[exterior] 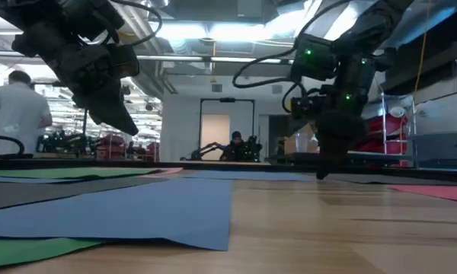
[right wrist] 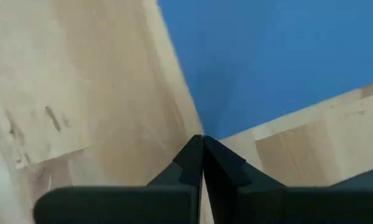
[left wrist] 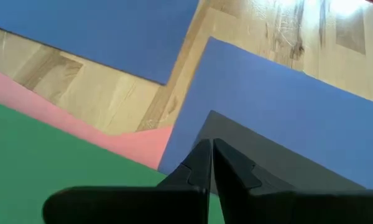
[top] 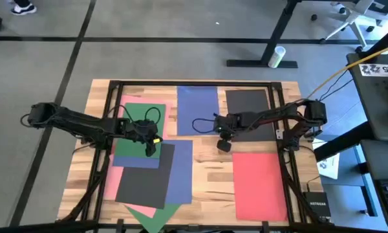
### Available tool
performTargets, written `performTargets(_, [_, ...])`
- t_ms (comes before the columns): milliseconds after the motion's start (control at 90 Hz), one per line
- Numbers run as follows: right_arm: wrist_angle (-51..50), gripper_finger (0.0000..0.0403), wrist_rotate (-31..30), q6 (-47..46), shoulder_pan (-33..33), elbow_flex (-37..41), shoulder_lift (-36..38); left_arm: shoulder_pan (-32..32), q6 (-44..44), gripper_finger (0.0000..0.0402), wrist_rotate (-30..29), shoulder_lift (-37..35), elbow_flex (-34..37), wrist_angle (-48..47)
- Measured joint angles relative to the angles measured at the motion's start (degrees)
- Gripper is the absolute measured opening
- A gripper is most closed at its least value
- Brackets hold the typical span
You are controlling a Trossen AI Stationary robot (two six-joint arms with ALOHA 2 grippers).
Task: Organize paper
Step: Move the blue paper to the top center of the table, then stack the blue paper on top of the other blue paper on the table
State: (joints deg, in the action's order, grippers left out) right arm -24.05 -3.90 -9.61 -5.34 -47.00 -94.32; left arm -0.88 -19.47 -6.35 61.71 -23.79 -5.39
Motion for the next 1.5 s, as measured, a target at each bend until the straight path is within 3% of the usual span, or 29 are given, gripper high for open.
performTargets(622, [8.5,0.0000,0.1,-0.9,8.9,-0.1,0.0,0.0,-0.1,0.0000,0.0,0.0,0.0,0.0])
performTargets(1500, [13.5,0.0000,2.0,-2.4,9.1,-0.1,0.0,0.0,0.2,0.0000,0.0,0.0,0.0,0.0])
